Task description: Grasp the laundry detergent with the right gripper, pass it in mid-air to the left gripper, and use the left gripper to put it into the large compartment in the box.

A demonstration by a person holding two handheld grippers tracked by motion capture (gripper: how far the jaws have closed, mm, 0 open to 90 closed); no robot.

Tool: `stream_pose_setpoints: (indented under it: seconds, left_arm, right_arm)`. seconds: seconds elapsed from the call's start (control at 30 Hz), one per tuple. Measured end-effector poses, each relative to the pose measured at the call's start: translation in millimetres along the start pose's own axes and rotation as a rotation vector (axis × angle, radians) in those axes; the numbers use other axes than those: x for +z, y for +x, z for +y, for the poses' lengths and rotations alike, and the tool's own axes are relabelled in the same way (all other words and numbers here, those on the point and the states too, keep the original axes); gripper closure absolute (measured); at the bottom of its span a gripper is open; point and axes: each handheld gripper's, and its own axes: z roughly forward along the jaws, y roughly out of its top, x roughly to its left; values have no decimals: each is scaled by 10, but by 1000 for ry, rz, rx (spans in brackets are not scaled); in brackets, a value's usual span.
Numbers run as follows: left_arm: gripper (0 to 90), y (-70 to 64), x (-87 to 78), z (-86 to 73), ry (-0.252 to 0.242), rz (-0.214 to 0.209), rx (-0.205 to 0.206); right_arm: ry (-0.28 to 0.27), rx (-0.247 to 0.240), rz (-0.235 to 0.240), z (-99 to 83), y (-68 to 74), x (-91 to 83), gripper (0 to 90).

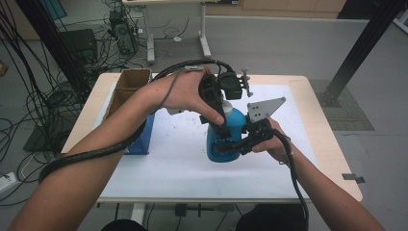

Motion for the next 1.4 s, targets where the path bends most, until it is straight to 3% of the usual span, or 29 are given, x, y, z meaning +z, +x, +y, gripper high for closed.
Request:
stream_pose_setpoints:
  seconds: [1.4]
  left_arm:
    - [88,-8,-7,-30,7,1,-5]
  right_arm:
    - [13,-5,11,12,10,54,442]
